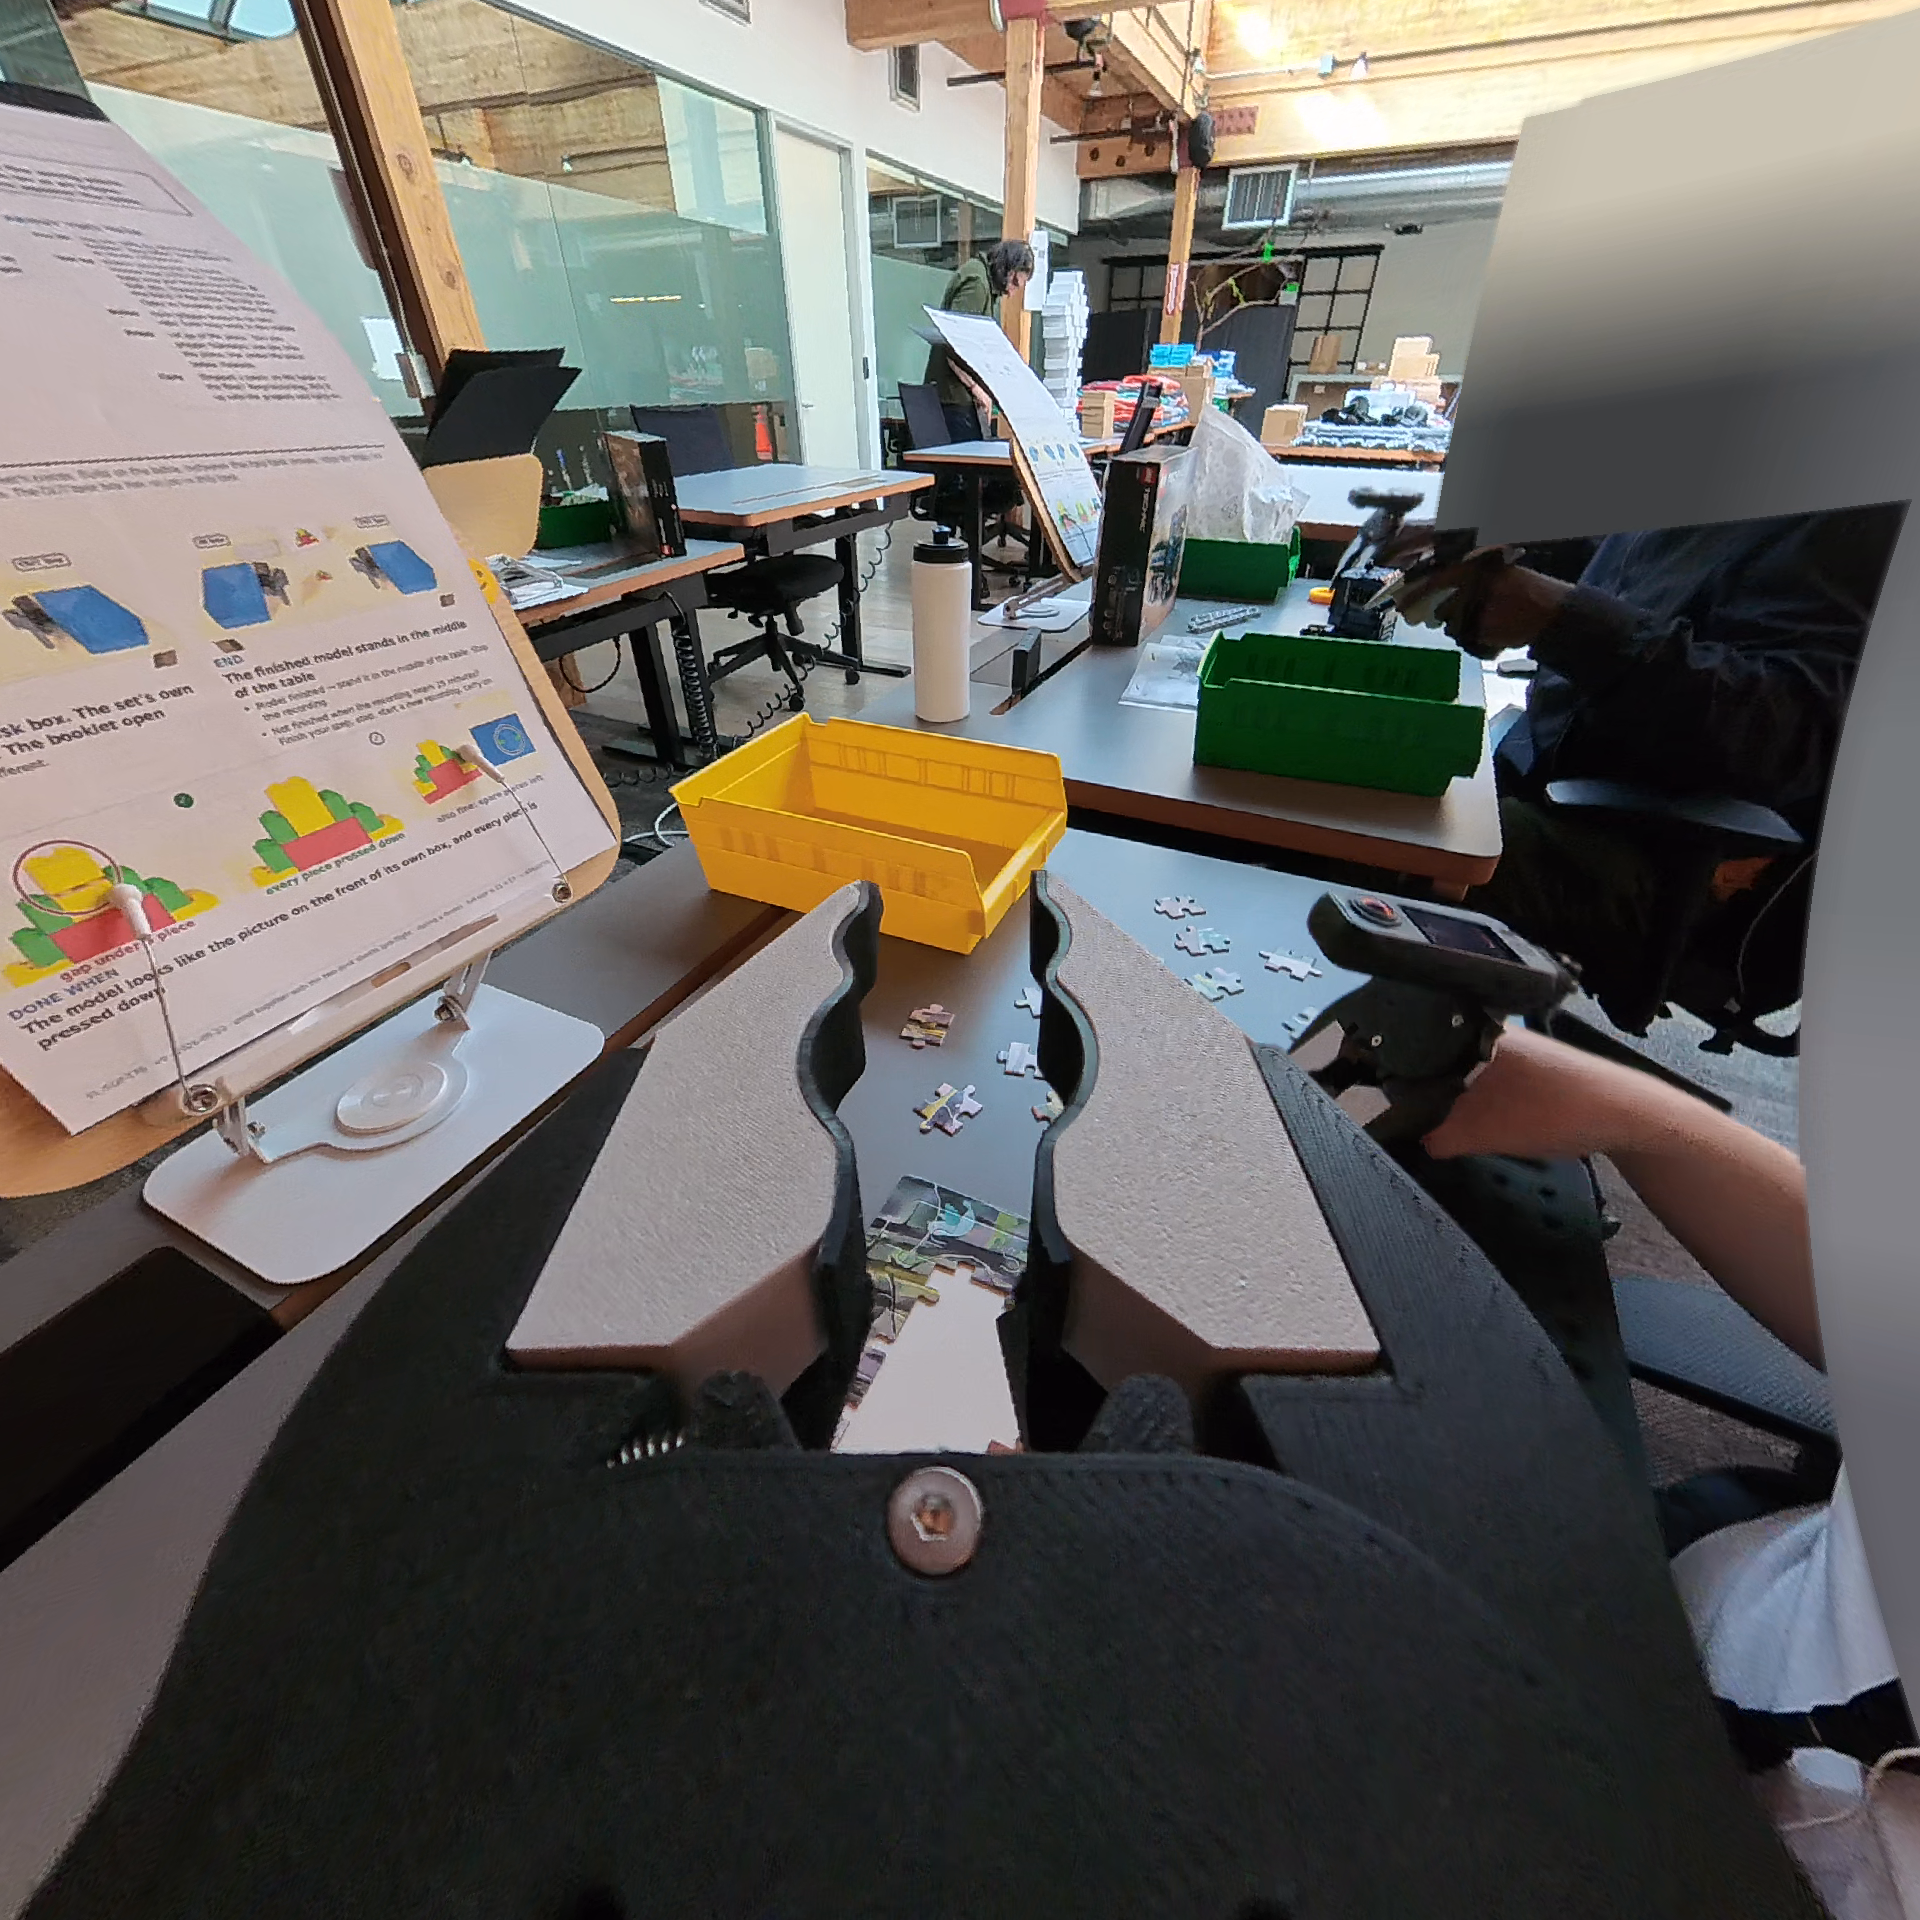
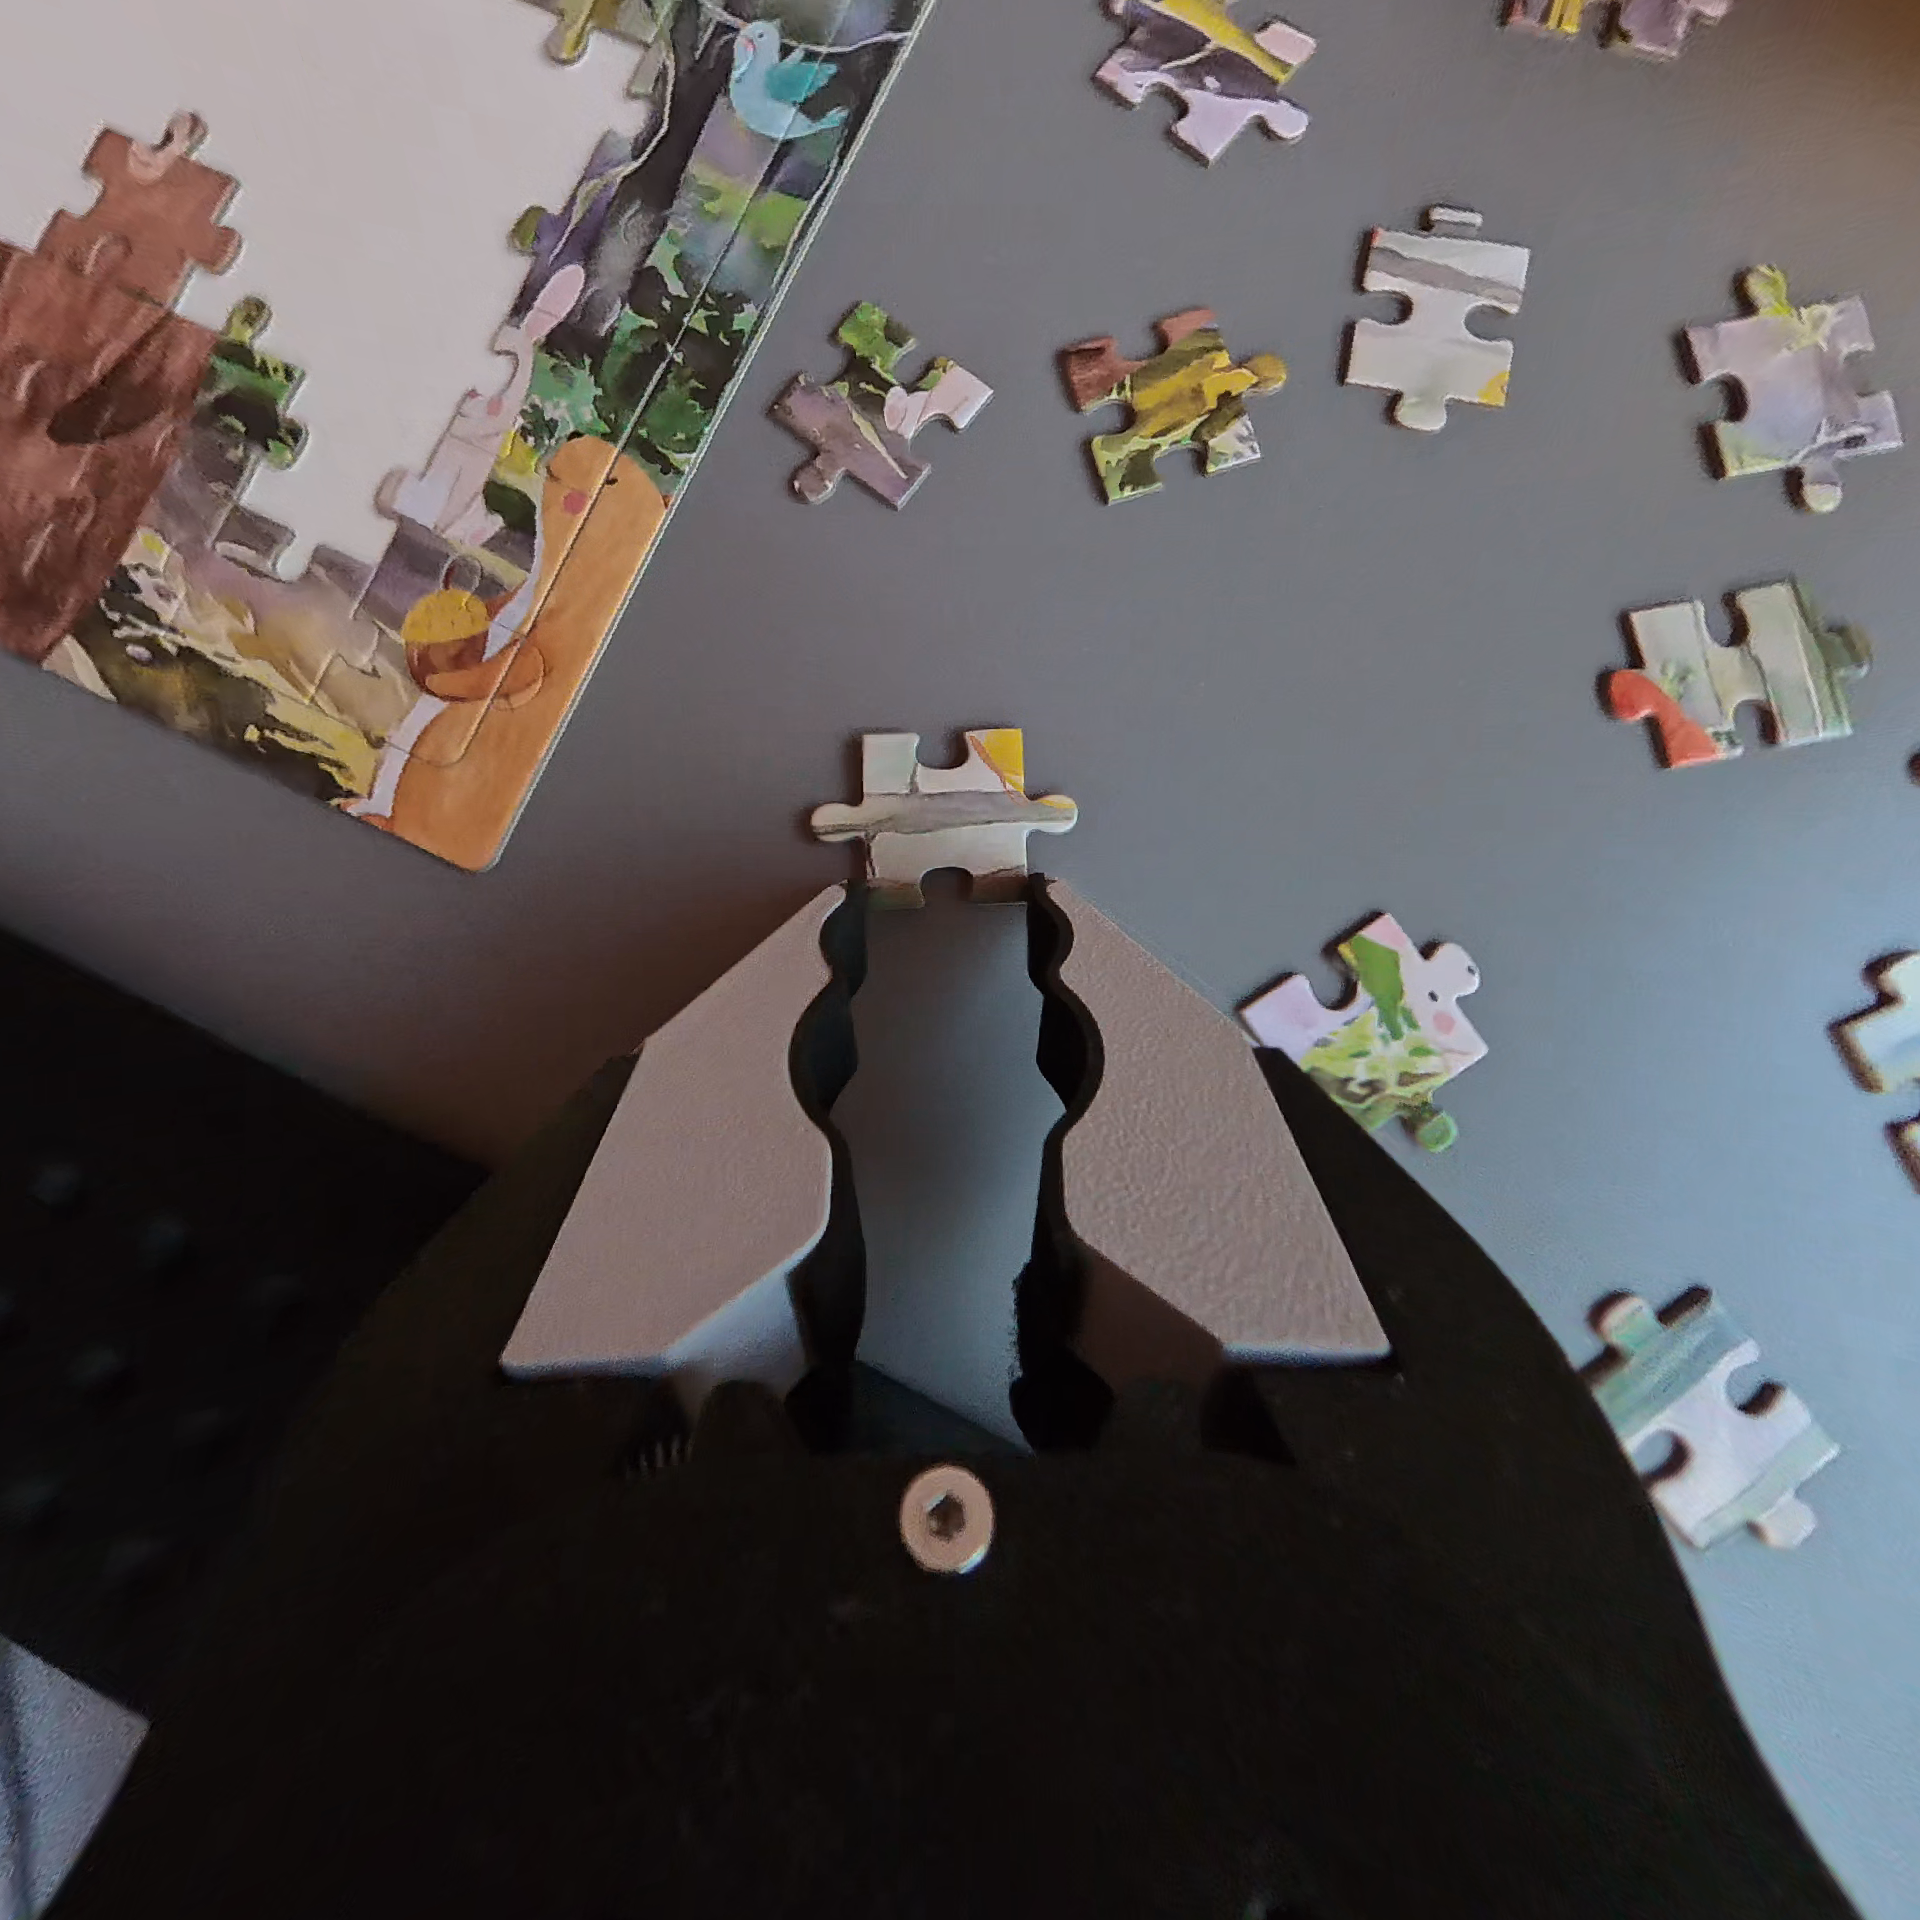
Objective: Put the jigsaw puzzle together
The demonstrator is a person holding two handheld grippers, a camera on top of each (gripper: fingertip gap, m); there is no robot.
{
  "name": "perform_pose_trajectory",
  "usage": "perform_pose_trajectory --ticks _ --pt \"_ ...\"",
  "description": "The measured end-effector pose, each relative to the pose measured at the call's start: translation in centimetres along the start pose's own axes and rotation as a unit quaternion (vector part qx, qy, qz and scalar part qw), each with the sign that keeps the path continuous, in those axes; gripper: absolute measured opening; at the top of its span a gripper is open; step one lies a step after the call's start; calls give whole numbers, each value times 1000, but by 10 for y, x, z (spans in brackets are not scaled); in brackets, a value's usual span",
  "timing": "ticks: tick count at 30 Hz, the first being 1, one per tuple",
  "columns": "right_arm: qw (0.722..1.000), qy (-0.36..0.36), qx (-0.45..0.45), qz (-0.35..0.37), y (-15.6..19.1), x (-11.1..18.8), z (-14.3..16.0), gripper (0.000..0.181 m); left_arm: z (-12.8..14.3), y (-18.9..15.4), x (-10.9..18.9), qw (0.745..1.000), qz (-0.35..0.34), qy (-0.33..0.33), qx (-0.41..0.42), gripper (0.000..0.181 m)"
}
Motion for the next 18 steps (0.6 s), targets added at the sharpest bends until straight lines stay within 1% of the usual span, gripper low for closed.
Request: perform_pose_trajectory --ticks 2,3,4,6,7,8,9,10,12,13,14,18 --pt "999 2 -2 32 7 0 0 31 -2 0 3 1000 0 -5 4 26" --pt "999 5 -3 36 10 0 0 33 -2 0 5 1000 1 -7 5 26" --pt "1000 13 -4 26 14 1 1 39 -3 -1 6 1000 4 -9 6 27" --pt "999 30 12 10 14 5 1 43 -4 -5 10 1000 16 -6 4 28" --pt "999 28 31 -12 12 9 -1 49 -5 -6 11 1000 19 -4 0 29" --pt "997 16 62 -47 9 12 -5 49 -5 -8 13 1000 19 -3 -4 29" --pt "991 -1 110 -81 4 16 -10 48 -6 -9 14 1000 19 -3 -8 29" --pt "978 -18 175 -108 -1 17 -13 48 -7 -10 16 1000 20 -5 -11 30" --pt "941 -41 305 -141 -11 16 -15 51 -9 -13 18 1000 24 -9 -14 29" --pt "926 -40 342 -156 -16 13 -16 46 -10 -14 19 1000 24 -10 -15 29" --pt "915 -27 362 -175 -20 9 -18 44 -10 -15 20 1000 24 -11 -17 29" --pt "887 15 405 -221 -29 -12 -27 43 -11 -16 21 1000 21 -11 -21 29"
Point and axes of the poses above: each gripper's, where its closed fingertips meet, x back along the fingers, z out of its underside, y = z × x across the jaws, the point moved 8 cm from there along x, back along the fingers, and after that the axes turned 1 degree about z, right-handed, at the moved point
